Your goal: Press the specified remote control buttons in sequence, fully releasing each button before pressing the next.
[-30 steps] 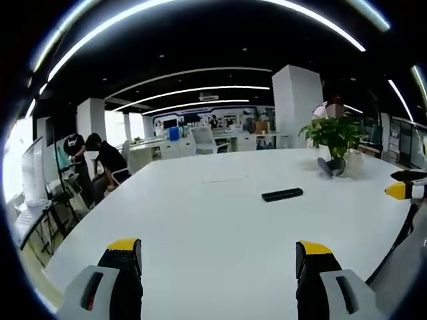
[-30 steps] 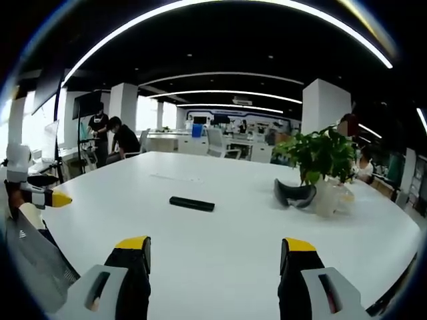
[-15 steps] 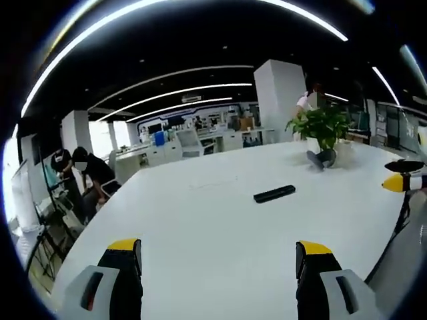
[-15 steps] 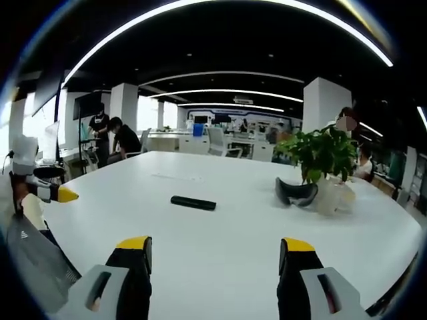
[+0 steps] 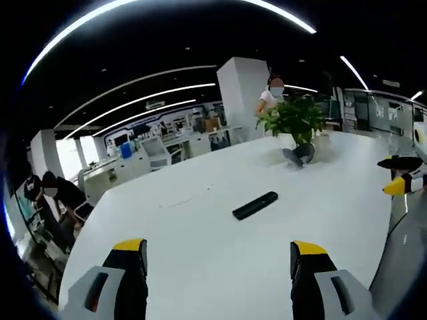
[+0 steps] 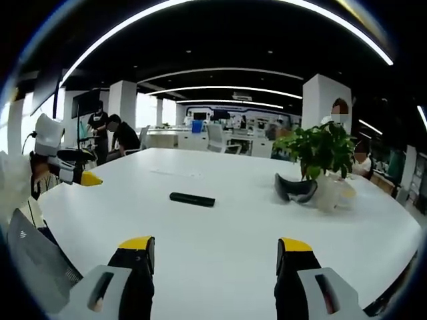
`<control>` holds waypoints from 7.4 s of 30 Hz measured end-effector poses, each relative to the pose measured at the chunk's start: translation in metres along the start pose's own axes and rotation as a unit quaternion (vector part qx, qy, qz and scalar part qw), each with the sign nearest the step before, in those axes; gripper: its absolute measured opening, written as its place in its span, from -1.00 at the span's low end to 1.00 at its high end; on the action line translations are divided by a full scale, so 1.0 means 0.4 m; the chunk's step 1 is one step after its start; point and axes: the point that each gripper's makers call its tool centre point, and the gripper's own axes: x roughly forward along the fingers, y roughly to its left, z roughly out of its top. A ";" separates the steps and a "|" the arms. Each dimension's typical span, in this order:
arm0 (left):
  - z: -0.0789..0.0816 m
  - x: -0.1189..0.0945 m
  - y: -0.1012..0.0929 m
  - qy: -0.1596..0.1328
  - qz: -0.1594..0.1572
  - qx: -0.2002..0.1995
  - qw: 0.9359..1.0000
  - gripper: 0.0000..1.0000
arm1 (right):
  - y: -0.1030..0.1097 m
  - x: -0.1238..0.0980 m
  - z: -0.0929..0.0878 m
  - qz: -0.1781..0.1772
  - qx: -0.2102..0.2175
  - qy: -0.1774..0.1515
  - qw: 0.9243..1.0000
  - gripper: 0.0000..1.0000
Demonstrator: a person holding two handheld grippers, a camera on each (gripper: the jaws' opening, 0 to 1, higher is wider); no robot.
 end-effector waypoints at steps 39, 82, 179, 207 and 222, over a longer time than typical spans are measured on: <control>-0.005 0.532 -0.156 0.192 -0.286 0.204 0.916 0.02 | 0.004 0.022 -0.046 0.006 -0.010 0.056 0.998 0.40; -0.108 0.561 -0.222 0.271 -0.362 0.252 0.856 -0.54 | 0.027 0.032 -0.078 0.033 -0.020 0.099 0.994 0.35; -0.292 -0.015 -0.589 0.082 -0.427 0.132 0.891 -0.51 | 0.142 0.102 -0.291 0.165 0.099 0.349 0.917 -1.00; -0.299 -0.033 -0.591 0.082 -0.422 0.138 0.892 -0.51 | 0.147 0.081 -0.300 0.161 0.067 0.366 0.914 -1.00; -0.299 -0.037 -0.596 0.080 -0.428 0.152 0.887 -0.52 | 0.161 0.084 -0.259 0.178 0.188 0.333 0.907 -1.00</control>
